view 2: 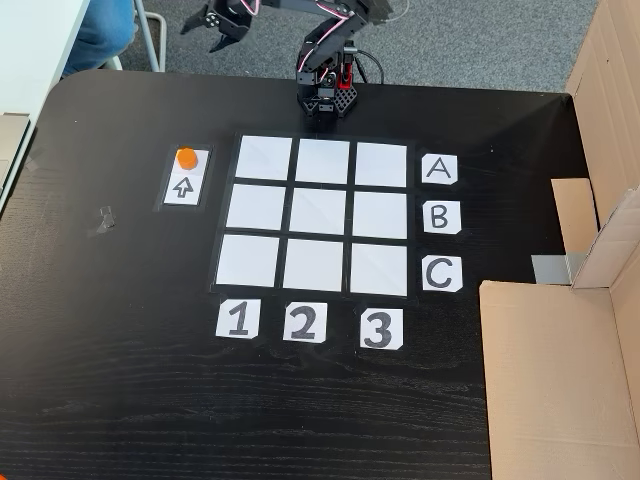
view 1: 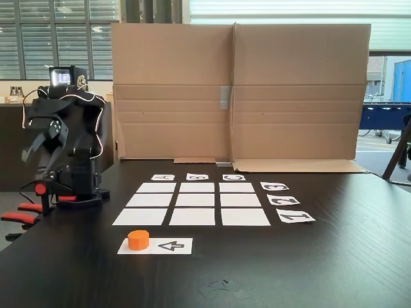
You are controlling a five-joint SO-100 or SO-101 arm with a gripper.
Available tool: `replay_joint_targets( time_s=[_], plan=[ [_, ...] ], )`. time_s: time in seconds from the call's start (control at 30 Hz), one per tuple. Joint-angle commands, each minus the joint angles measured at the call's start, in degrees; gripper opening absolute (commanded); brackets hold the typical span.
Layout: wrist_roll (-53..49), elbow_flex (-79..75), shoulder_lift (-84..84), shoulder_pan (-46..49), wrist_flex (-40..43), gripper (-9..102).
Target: Pick up the round, orange token and place it in the grid on square B3.
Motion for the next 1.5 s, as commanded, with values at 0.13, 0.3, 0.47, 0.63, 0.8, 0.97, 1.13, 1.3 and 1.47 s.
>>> replay_joint_targets(
  time_s=[0.13, 0.3, 0.47, 0.63, 0.8, 0.97, 1.13, 1.3, 1.47],
  plan=[
    [0.18, -20.30, -12.83, -6.42, 13.62, 54],
    [0.79, -28.04, -21.62, -10.90, 18.19, 59],
    [1.32, -32.34, -29.00, -13.54, 18.28, 60],
    [1.93, -37.18, -36.30, -16.70, 18.37, 60],
    [1.93, -39.64, -41.57, -20.92, 18.37, 60],
    [1.93, -40.43, -45.62, -24.79, 18.37, 60],
    [1.93, -41.92, -49.48, -27.51, 18.28, 61],
    [2.20, -46.23, -53.96, -29.09, 18.28, 61],
    [2.29, -50.19, -58.18, -30.59, 18.11, 61]
  ],
)
